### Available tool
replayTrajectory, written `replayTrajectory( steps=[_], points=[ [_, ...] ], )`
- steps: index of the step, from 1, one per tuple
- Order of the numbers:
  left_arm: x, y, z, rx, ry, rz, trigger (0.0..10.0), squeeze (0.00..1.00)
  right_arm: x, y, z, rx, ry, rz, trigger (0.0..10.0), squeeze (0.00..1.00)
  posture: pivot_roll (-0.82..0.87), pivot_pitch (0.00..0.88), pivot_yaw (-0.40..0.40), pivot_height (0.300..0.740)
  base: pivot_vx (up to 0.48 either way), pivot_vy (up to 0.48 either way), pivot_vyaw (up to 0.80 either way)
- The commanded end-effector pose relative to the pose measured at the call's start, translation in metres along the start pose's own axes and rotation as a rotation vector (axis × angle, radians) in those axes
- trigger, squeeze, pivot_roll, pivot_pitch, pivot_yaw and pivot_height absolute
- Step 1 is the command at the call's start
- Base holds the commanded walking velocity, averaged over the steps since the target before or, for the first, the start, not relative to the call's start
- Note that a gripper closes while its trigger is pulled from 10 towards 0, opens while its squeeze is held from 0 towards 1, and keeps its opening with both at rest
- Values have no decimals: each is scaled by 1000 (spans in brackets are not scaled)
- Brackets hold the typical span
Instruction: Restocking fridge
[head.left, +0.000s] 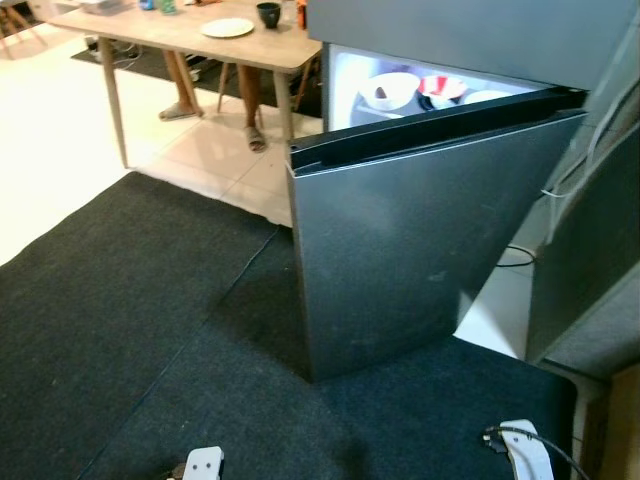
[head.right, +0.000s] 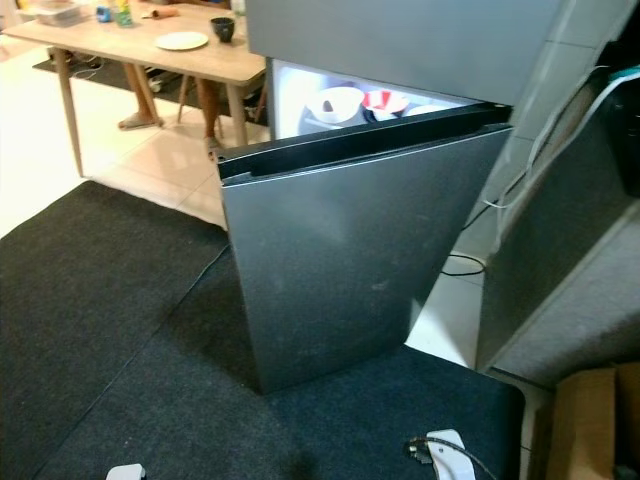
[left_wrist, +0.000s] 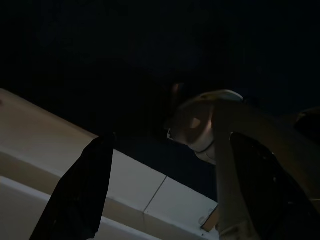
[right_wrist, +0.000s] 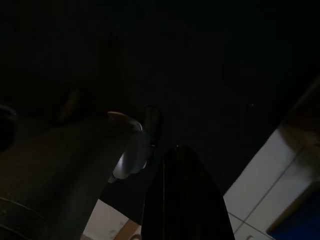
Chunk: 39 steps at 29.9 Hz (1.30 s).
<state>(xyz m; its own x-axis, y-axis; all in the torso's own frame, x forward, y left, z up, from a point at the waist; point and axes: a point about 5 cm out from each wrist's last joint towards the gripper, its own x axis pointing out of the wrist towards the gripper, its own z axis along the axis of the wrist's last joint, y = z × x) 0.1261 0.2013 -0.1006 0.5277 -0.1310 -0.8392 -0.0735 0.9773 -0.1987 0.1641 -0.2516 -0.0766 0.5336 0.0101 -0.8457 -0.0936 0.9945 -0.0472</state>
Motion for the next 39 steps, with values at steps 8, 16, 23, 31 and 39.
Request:
replayTrajectory(
  steps=[8, 16, 23, 31, 39],
  points=[
    [-1, 4, -4, -4, 26, 27, 10000, 0, -3, 5, -23, -23, 76, -17, 10000, 0, -105, 112, -25, 740, 0, 0, 781],
    [-1, 2, -5, 29, 36, -1, 10000, 0, -6, 1, -35, -46, 116, -95, 10000, 0, -104, 108, -21, 740, 0, 0, 0],
    [-1, 2, -5, 41, 41, -9, 10000, 0, -6, 3, -37, -46, 117, -92, 10000, 0, -107, 105, -19, 740, 269, 0, 0],
    [-1, 1, -6, 50, 50, -16, 10000, 0, -6, 4, -36, -54, 116, -89, 10000, 0, -106, 99, -23, 740, 352, 0, 0],
    [-1, 1, -7, 54, 56, -17, 10000, 0, -5, 6, -35, -55, 114, -83, 10000, 0, -106, 96, -21, 740, 359, 0, 0]
  ],
)
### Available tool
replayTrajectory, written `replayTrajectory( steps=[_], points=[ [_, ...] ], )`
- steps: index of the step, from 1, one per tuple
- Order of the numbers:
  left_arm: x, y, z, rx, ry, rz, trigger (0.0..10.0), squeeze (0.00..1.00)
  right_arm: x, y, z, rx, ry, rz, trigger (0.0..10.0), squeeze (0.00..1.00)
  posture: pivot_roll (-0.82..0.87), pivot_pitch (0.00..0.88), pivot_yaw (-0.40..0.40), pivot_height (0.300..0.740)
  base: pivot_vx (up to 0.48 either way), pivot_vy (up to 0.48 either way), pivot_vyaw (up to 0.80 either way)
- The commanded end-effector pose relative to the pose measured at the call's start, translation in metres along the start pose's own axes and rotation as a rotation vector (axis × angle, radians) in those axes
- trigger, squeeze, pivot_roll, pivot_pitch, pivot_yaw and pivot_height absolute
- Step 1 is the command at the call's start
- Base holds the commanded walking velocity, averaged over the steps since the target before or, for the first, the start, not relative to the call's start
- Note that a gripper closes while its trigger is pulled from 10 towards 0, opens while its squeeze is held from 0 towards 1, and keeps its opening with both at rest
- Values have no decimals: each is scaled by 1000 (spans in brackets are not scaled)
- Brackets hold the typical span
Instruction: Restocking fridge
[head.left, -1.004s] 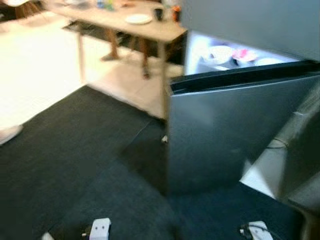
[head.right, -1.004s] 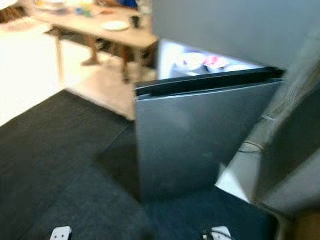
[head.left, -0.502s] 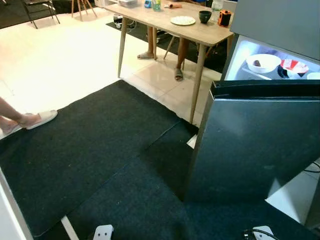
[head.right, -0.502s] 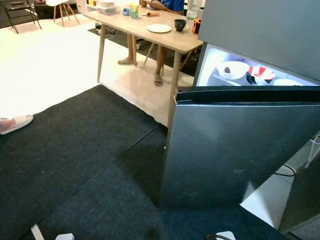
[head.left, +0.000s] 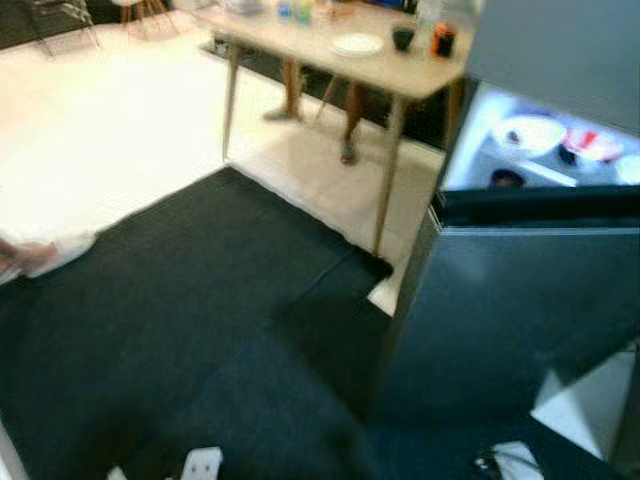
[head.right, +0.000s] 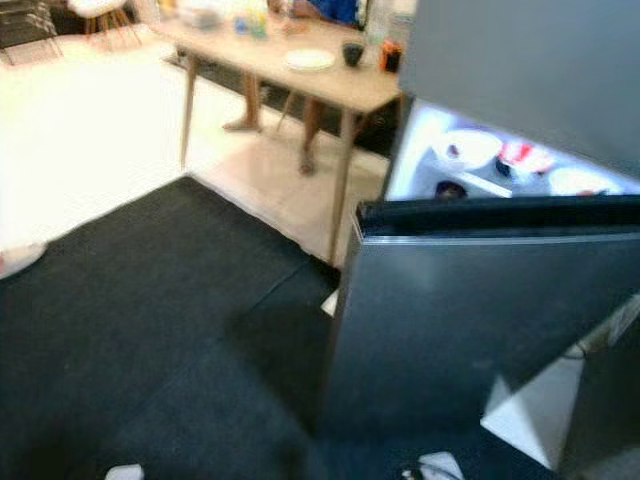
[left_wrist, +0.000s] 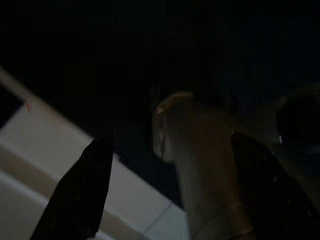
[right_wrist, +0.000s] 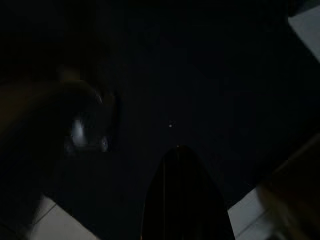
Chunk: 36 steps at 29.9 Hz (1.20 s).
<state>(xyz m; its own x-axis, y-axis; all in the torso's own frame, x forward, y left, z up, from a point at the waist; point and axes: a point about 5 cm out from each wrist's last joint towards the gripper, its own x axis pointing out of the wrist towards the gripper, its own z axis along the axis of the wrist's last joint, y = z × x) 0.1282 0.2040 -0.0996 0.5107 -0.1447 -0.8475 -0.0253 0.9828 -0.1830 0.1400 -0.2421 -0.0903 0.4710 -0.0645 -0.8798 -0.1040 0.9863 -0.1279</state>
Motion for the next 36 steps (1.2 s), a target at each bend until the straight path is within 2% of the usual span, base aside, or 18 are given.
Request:
replayTrajectory(
  steps=[1, 9, 15, 18, 19, 21, 22, 25, 28, 29, 30, 31, 33, 34, 35, 36],
  points=[
    [-1, -2, -10, 5, 35, -7, 10000, 0, -3, -7, -10, -5, 35, -18, 10000, 0, -106, 96, -21, 740, 360, 0, 0],
    [-1, -2, -8, -5, 28, 4, 10000, 0, -3, -7, -12, 2, 41, -22, 10000, 0, -111, 102, -17, 740, 316, 0, 0],
    [-1, -1, -6, -37, 13, 12, 10000, 0, -4, -9, -15, 31, 43, -33, 10000, 0, -111, 102, -16, 740, 0, 0, 0],
    [-1, -1, -6, -39, 12, 7, 10000, 0, -3, -10, -6, 134, -26, -22, 10000, 0, -111, 105, -15, 740, 0, 0, 0],
    [-1, -1, -6, -39, 12, 7, 10000, 0, -3, -10, -6, 134, -26, -22, 10000, 0, -111, 105, -15, 740, 0, 0, 0],
    [-1, -1, -6, -41, 12, 5, 10000, 0, -3, -14, 12, 273, -133, -8, 10000, 0, -110, 111, -14, 740, 0, 0, 0],
    [-1, -1, -6, -41, 12, 5, 10000, 0, -3, -14, 12, 273, -133, -8, 10000, 0, -110, 111, -14, 740, 0, 0, 0],
    [-1, -1, -7, -43, 13, 4, 10000, 0, -4, -26, 44, 457, -311, 15, 10000, 0, -110, 111, -14, 740, 0, 0, 0],
    [-1, -1, -8, -43, 14, 4, 10000, 0, -5, -29, 54, 491, -357, 27, 10000, 0, -113, 117, -11, 740, 0, 0, 0],
    [-2, 0, -8, -42, 15, 4, 10000, 0, -6, -31, 65, 494, -401, 58, 10000, 0, -114, 122, -10, 740, 0, 0, 0],
    [-2, 0, -9, -41, 18, 4, 10000, 0, -7, -32, 76, 478, -443, 97, 10000, 0, -114, 127, -12, 740, 0, 0, 0],
    [-2, 0, -9, -41, 18, 4, 10000, 0, -7, -32, 76, 478, -443, 97, 10000, 0, -114, 127, -12, 740, 0, 0, 0],
    [-2, 0, -12, -41, 22, 4, 10000, 0, -11, -33, 100, 448, -526, 182, 10000, 0, -110, 134, -14, 740, 0, 0, 0],
    [-2, 0, -12, -41, 22, 4, 10000, 0, -11, -33, 100, 448, -526, 182, 10000, 0, -110, 134, -14, 740, 0, 0, 0],
    [-3, 0, -13, -42, 24, 4, 10000, 0, -13, -31, 114, 436, -575, 237, 10000, 0, -105, 135, -17, 740, 0, 0, 0],
    [-3, 0, -13, -42, 24, 4, 10000, 0, -13, -31, 114, 436, -575, 237, 10000, 0, -105, 135, -17, 740, 0, 0, 0]
  ],
)
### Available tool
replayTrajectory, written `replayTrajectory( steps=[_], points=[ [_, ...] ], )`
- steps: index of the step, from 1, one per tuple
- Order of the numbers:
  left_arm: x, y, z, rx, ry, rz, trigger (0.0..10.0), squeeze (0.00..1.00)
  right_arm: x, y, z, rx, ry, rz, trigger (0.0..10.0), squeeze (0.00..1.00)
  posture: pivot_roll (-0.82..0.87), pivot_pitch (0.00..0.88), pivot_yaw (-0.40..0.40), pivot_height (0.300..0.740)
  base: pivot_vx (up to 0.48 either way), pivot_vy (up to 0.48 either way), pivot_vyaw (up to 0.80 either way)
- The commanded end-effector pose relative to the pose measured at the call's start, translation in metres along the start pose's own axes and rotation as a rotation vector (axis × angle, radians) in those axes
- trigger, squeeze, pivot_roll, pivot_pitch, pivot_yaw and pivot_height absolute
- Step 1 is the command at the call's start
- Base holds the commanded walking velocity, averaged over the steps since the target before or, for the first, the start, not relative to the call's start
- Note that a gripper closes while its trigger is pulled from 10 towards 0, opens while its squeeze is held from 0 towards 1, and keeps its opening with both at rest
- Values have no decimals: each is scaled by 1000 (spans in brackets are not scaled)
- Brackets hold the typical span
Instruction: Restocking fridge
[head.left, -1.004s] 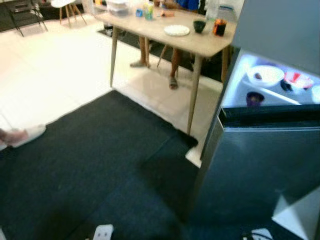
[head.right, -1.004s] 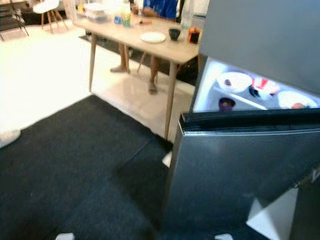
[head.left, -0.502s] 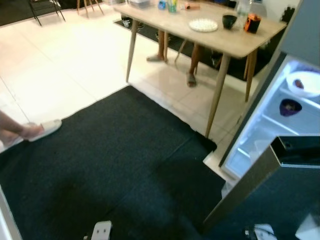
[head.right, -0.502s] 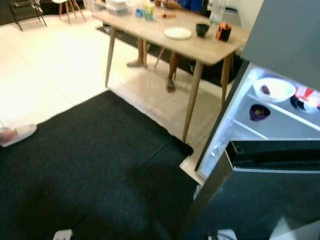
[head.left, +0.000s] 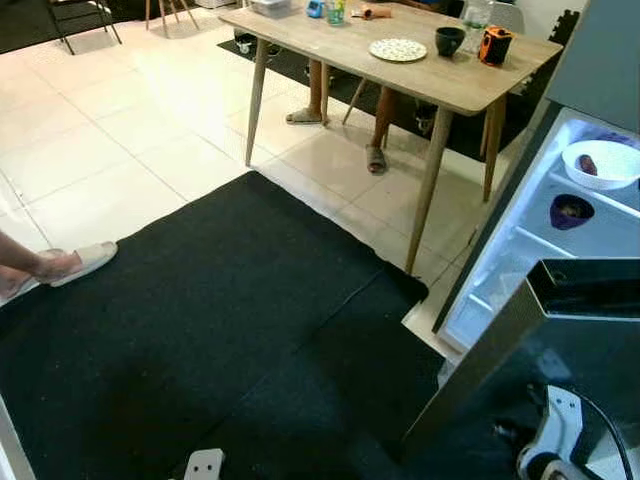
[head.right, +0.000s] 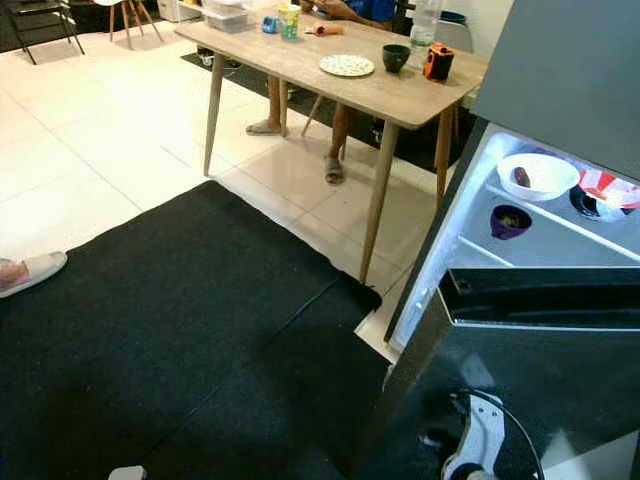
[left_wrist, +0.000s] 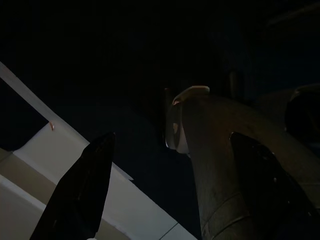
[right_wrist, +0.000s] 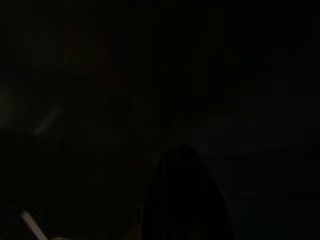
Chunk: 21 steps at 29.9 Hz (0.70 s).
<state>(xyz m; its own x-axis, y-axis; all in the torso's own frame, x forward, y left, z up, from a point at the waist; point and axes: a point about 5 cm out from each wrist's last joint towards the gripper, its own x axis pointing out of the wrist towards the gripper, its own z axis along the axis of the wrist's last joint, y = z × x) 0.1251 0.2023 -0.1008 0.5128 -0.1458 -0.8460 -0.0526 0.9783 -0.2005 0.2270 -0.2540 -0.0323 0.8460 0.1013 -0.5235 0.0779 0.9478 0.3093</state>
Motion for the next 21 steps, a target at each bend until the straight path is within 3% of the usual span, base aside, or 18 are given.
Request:
replayTrajectory(
  steps=[1, 2, 4, 5, 7, 8, 10, 11, 12, 14, 16, 19, 20, 21],
  points=[
    [-3, 1, -11, -10, 28, 6, 10000, 0, 11, 15, 27, -6, -85, 131, 10000, 0, -88, 147, -26, 740, 0, 0, 0],
    [-3, 1, -11, -10, 28, 6, 10000, 0, 11, 15, 27, -6, -85, 131, 10000, 0, -88, 147, -26, 740, 0, 0, 0],
    [-4, 2, -14, -15, 30, 9, 10000, 0, 23, 39, 46, -39, -125, 260, 10000, 0, -72, 150, -31, 740, 0, 0, 0],
    [-4, 2, -14, -15, 30, 9, 10000, 0, 23, 39, 46, -39, -125, 260, 10000, 0, -72, 150, -31, 740, 0, 0, 0],
    [-6, 5, -16, -30, 27, 22, 10000, 0, 40, 77, 80, -129, -191, 377, 10000, 0, -51, 157, -36, 740, 0, 0, 0],
    [-6, 5, -16, -30, 27, 22, 10000, 0, 40, 77, 80, -129, -191, 377, 10000, 0, -51, 157, -36, 740, 0, 0, 0],
    [-8, 10, -20, -39, 26, 32, 10000, 0, 51, 113, 133, -233, -331, 387, 10000, 0, -35, 163, -33, 740, 0, 0, 0],
    [-8, 10, -20, -39, 26, 32, 10000, 0, 51, 113, 133, -233, -331, 387, 10000, 0, -35, 163, -33, 740, 0, 0, 0],
    [-9, 11, -21, -40, 27, 34, 10000, 0, 52, 122, 156, -266, -409, 352, 10000, 0, -28, 161, -32, 740, 0, 0, 0],
    [-11, 12, -23, -47, 27, 39, 10000, 0, 44, 129, 210, -189, -598, 286, 10000, 0, -8, 162, -32, 740, 0, 0, 0],
    [-11, 14, -23, -53, 20, 43, 10000, 0, 34, 128, 243, -116, -717, 269, 10000, 0, -9, 161, -32, 740, 0, 0, 0],
    [-11, 15, -22, -52, 19, 45, 10000, 0, 27, 123, 256, -76, -774, 275, 10000, 0, -18, 158, -30, 740, 0, 0, 0],
    [-11, 15, -22, -52, 19, 45, 10000, 0, 27, 123, 256, -76, -774, 275, 10000, 0, -18, 158, -30, 740, 0, 0, 0],
    [-11, 15, -22, -46, 25, 46, 10000, 0, 27, 113, 246, -77, -762, 293, 10000, 0, -32, 155, -26, 740, 0, 0, 0]
  ],
)
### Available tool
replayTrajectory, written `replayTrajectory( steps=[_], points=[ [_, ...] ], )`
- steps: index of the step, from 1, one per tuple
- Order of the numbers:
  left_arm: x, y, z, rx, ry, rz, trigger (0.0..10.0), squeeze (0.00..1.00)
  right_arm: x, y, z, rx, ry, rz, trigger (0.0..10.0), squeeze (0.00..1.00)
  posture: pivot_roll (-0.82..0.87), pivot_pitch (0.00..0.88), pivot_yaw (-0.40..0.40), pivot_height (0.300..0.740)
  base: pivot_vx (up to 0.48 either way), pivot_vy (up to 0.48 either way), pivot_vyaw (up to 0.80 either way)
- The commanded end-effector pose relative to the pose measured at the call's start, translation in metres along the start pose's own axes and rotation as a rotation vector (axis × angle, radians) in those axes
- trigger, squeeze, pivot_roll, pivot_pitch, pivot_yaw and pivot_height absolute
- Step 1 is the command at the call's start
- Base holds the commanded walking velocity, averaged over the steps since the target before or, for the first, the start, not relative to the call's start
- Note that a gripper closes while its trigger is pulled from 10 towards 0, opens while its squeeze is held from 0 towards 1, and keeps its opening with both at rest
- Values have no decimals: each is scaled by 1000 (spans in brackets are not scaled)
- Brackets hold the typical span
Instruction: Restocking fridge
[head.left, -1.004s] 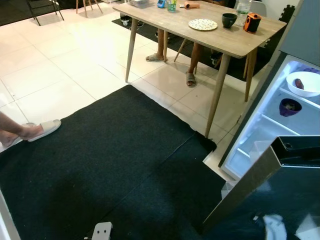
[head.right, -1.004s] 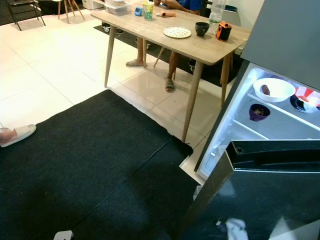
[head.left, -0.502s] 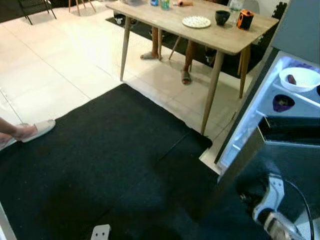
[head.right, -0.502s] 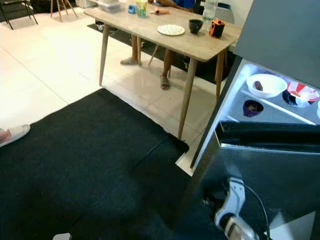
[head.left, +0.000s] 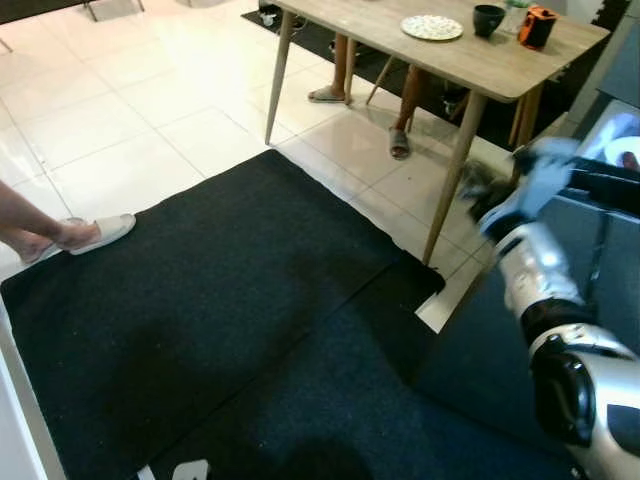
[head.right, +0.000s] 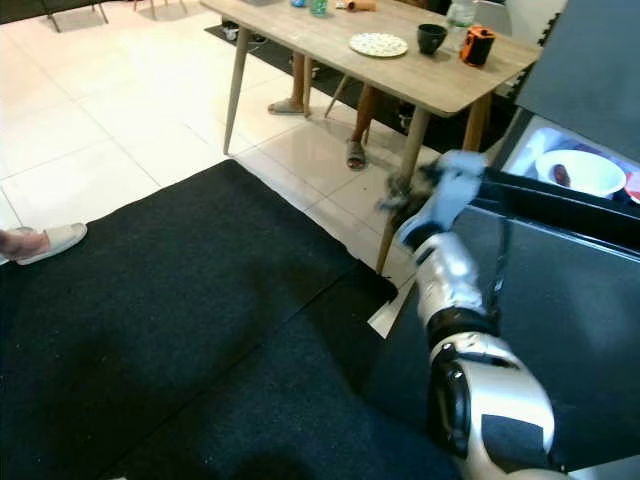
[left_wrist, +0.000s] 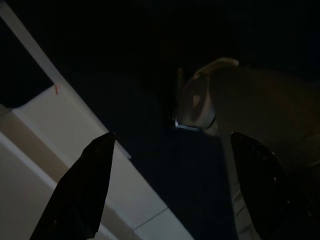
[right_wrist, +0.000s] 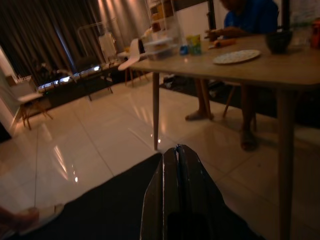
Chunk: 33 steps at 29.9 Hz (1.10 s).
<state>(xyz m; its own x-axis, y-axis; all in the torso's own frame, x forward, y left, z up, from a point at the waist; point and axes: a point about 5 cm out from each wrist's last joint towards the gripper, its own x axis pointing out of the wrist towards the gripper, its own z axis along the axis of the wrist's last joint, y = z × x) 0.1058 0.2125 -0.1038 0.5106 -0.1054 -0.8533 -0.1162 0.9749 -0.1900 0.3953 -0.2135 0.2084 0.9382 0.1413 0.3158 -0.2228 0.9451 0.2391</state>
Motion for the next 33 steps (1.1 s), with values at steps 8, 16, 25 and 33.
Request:
replayTrajectory(
  steps=[8, 16, 25, 33],
  points=[
    [2, -4, 2, 22, 19, -15, 10000, 0, -88, -17, -96, 49, 362, 103, 10000, 0, -61, 143, -23, 740, 0, 0, 0],
    [7, -10, 13, 45, 2, -33, 10000, 0, -222, -36, -177, -74, 981, -89, 10000, 0, -81, 123, -22, 740, 0, 0, 0],
    [7, -9, 12, 55, 12, -17, 10000, 0, -314, -44, -195, -55, 1271, -307, 10000, 0, -70, 102, -23, 740, 0, 0, -700],
    [7, -4, 19, 63, -4, 9, 10000, 0, -345, -37, -201, -76, 1380, -353, 10000, 0, -68, 97, -7, 740, 0, 0, -788]
  ],
)
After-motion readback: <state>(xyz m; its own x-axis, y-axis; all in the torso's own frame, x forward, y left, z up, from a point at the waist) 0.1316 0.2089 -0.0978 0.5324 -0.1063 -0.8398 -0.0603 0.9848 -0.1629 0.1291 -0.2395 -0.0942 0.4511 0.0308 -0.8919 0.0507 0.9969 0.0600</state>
